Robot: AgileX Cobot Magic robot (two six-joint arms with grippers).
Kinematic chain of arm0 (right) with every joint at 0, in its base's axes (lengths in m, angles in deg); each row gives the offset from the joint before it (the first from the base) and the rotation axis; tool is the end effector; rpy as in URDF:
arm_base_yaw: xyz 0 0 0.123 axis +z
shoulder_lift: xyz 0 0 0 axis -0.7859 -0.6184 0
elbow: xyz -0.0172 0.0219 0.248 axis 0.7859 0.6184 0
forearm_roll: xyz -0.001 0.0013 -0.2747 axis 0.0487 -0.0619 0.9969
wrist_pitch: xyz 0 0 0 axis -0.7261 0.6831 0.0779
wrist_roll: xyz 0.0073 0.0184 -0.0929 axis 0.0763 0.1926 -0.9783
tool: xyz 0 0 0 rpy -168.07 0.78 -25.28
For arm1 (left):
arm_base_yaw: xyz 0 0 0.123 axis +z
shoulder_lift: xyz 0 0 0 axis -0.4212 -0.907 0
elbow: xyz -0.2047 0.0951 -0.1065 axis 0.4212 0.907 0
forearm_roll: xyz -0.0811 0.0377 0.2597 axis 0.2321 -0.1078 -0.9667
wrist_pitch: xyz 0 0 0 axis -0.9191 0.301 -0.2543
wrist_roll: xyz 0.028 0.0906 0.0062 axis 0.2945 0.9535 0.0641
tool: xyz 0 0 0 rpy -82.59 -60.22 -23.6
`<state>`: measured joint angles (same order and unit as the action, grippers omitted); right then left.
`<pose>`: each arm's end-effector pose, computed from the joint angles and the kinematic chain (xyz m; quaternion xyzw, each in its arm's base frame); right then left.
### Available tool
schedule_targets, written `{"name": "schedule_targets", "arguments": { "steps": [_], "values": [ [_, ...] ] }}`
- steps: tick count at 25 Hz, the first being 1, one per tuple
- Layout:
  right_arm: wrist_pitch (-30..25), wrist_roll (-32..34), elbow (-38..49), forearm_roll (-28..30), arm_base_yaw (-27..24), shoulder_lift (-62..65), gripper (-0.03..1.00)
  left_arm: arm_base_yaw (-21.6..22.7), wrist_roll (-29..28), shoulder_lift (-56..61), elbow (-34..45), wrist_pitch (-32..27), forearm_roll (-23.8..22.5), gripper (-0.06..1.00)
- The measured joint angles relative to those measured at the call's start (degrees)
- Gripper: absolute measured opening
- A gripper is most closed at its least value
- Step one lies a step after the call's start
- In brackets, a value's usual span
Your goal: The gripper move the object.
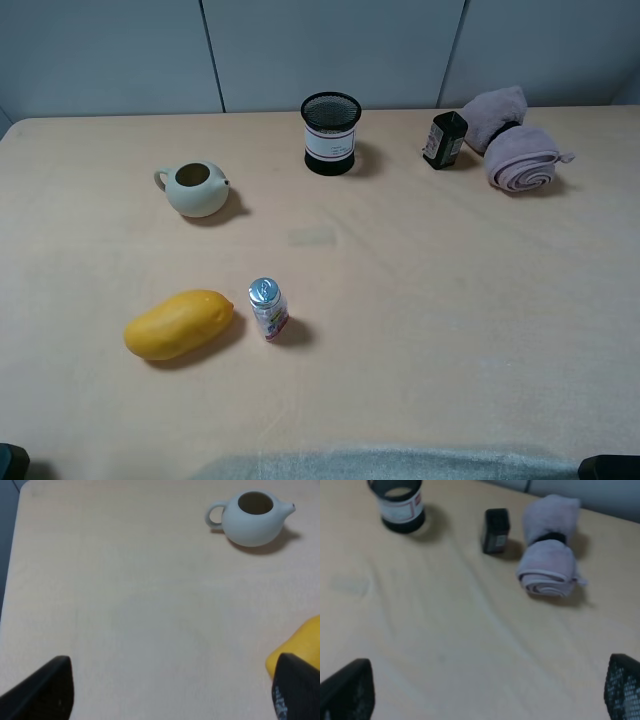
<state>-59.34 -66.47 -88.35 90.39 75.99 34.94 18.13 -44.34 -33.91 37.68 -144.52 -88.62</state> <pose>0.1304 0.0434 0.3983 -0.1439 0.8957 0.0300 0.4196 0.0565 0.0009 0.2847 0.0490 0.8495 0.0140 0.5251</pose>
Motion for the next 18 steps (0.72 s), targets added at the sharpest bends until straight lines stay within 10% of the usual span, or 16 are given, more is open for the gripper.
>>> {"name": "schedule_targets", "arguments": {
  "steps": [18],
  "values": [
    [8.23,-1.05,25.06,-6.36,-24.41,34.75,0.69,0.0,0.0,0.0,0.0,0.0,0.0,0.79]
  ]
}}
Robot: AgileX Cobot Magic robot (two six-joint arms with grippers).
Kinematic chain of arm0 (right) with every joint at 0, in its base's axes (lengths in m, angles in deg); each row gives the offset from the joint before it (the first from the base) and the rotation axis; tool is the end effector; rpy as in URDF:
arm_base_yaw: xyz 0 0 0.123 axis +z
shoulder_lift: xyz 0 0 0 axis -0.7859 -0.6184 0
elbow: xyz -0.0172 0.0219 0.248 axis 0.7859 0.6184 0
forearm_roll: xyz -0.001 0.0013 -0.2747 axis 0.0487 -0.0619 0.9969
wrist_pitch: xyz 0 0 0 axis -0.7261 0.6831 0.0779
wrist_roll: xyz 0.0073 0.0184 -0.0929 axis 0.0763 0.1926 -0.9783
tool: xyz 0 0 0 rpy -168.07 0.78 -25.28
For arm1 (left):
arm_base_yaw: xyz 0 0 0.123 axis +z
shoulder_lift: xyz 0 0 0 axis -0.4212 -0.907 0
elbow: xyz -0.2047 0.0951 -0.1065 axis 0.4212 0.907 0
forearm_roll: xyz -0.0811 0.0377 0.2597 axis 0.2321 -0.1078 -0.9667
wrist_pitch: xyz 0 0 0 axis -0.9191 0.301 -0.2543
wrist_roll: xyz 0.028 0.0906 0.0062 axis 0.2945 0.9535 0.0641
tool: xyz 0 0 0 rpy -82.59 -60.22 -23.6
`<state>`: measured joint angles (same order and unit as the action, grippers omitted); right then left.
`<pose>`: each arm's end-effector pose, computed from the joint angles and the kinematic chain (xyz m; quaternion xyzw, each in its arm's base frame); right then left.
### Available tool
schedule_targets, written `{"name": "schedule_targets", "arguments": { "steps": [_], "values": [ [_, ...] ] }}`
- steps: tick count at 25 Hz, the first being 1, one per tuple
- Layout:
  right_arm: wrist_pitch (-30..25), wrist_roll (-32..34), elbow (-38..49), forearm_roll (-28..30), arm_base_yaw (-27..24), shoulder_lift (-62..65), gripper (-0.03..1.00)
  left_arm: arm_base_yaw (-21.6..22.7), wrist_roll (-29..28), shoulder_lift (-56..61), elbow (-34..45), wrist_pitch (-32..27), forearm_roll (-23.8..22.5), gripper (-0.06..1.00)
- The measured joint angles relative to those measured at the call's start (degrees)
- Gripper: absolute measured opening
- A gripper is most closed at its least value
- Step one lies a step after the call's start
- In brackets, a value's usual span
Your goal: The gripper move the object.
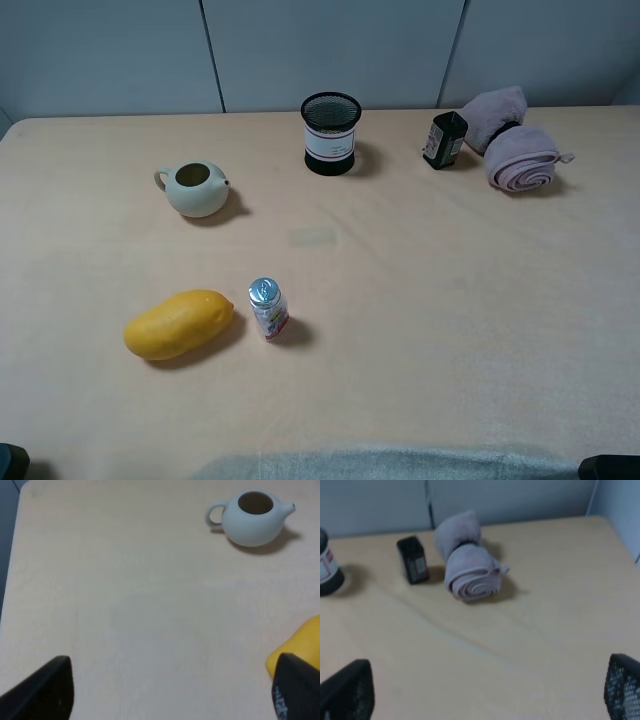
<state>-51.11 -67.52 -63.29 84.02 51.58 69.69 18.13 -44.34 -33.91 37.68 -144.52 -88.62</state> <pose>0.0471 -0.0039 0.3318 0.0338 0.8334 -0.0032 0.5517 0.0565 0.0009 0.2847 0.0490 0.8495 0.0140 0.5251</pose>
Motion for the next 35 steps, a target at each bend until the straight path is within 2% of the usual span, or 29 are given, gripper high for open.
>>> {"name": "schedule_targets", "arguments": {
  "steps": [4,10,35],
  "values": [
    [1.05,-0.07,4.17,-0.42,-1.47,4.81,0.69,0.0,0.0,0.0,0.0,0.0,0.0,0.79],
    [1.69,-3.05,9.86,-0.59,-1.72,5.35,0.69,0.0,0.0,0.0,0.0,0.0,0.0,0.79],
    [2.64,-3.41,10.27,-0.72,-1.72,5.35,0.69,0.0,0.0,0.0,0.0,0.0,0.0,0.79]
  ]
}}
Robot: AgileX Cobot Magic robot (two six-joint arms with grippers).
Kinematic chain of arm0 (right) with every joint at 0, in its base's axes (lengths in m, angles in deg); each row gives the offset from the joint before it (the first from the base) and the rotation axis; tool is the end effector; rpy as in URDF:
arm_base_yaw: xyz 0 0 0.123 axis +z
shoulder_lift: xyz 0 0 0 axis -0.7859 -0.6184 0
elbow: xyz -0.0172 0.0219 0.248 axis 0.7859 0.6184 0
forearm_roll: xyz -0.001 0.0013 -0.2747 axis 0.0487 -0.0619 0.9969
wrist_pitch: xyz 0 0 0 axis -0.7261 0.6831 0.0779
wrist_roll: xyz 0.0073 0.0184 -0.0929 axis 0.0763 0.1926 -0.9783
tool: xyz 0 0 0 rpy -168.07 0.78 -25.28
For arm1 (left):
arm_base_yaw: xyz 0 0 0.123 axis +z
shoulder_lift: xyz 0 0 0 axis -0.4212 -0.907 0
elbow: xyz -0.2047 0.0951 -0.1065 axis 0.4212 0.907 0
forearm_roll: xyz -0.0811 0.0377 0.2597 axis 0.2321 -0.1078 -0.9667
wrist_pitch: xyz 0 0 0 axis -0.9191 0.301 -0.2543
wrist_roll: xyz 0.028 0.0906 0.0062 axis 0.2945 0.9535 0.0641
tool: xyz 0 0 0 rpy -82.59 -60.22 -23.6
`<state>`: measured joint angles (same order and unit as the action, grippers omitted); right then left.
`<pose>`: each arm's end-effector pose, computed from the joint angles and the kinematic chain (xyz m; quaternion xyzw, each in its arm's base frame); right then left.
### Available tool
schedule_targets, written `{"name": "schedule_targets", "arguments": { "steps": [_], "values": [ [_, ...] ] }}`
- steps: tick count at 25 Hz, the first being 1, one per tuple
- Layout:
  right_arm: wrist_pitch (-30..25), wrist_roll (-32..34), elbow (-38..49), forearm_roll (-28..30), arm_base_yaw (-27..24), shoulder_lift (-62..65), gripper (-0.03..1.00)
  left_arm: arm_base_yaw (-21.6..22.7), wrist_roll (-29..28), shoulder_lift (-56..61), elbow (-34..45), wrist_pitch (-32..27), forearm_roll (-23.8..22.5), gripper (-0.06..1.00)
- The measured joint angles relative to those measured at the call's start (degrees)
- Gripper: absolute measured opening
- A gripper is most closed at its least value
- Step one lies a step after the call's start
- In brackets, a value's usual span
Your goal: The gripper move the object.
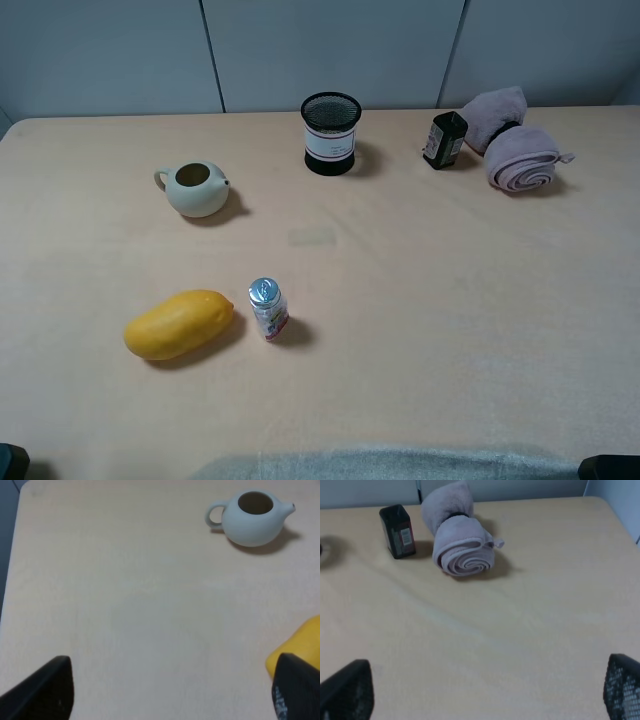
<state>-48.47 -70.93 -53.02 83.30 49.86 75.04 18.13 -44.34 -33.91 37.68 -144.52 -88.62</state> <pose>0.0562 -0.0045 0.2874 0.0201 0.8447 -0.0215 0.5344 0.0565 0.0009 0.2847 0.0490 0.8495 0.0140 0.5251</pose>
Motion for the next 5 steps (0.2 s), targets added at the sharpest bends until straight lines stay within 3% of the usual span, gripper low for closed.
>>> {"name": "schedule_targets", "arguments": {
  "steps": [5],
  "values": [
    [0.0,0.0,0.0,-0.13,0.0,0.0,0.69,0.0,0.0,0.0,0.0,0.0,0.0,0.79]
  ]
}}
